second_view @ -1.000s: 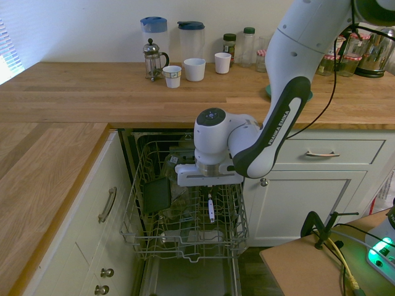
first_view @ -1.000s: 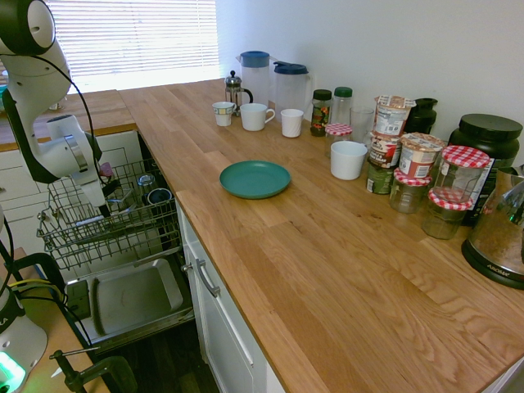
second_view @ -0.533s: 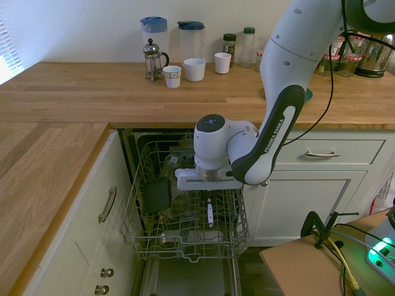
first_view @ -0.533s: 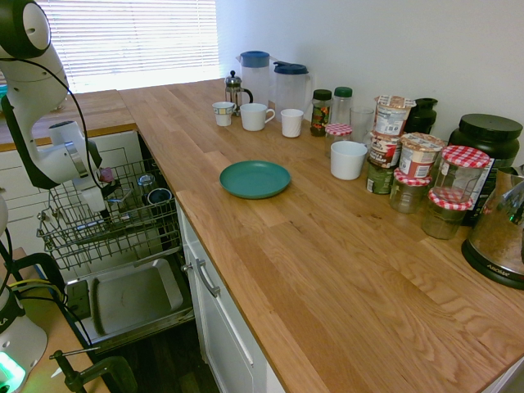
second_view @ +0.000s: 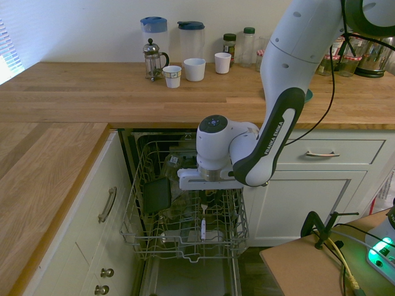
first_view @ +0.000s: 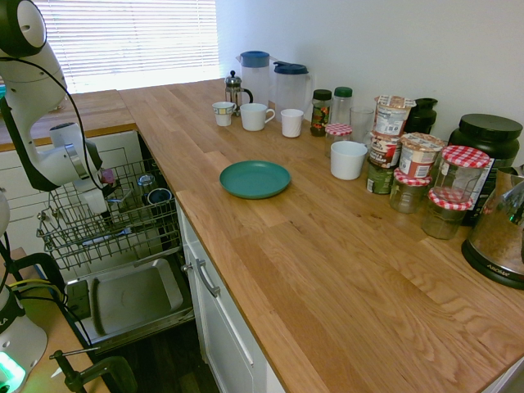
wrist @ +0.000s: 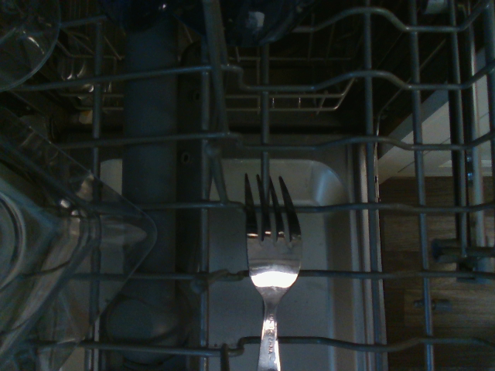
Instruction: Put the fork in the dishwasher
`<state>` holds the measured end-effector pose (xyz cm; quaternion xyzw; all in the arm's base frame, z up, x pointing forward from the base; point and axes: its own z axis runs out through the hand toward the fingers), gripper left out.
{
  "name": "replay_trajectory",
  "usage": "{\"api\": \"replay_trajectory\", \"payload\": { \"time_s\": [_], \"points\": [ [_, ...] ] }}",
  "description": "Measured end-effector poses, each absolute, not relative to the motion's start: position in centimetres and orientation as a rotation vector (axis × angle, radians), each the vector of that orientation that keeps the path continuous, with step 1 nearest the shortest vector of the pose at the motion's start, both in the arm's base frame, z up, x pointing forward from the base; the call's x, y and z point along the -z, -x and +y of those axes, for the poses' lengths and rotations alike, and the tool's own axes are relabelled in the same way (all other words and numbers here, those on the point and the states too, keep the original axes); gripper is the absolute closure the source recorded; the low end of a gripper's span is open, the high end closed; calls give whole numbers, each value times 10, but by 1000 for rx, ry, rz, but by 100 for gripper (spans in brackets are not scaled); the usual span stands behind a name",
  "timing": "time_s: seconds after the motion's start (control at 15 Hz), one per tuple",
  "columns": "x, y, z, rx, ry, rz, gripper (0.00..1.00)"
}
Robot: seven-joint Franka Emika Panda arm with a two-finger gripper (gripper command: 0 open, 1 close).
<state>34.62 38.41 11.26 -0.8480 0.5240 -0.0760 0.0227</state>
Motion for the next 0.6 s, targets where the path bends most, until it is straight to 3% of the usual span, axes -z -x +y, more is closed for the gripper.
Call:
{"api": "replay_trajectory", "payload": {
  "time_s": [0.6],
  "points": [
    [-239, -305, 377, 391, 2562, 1650, 0]
  ]
}}
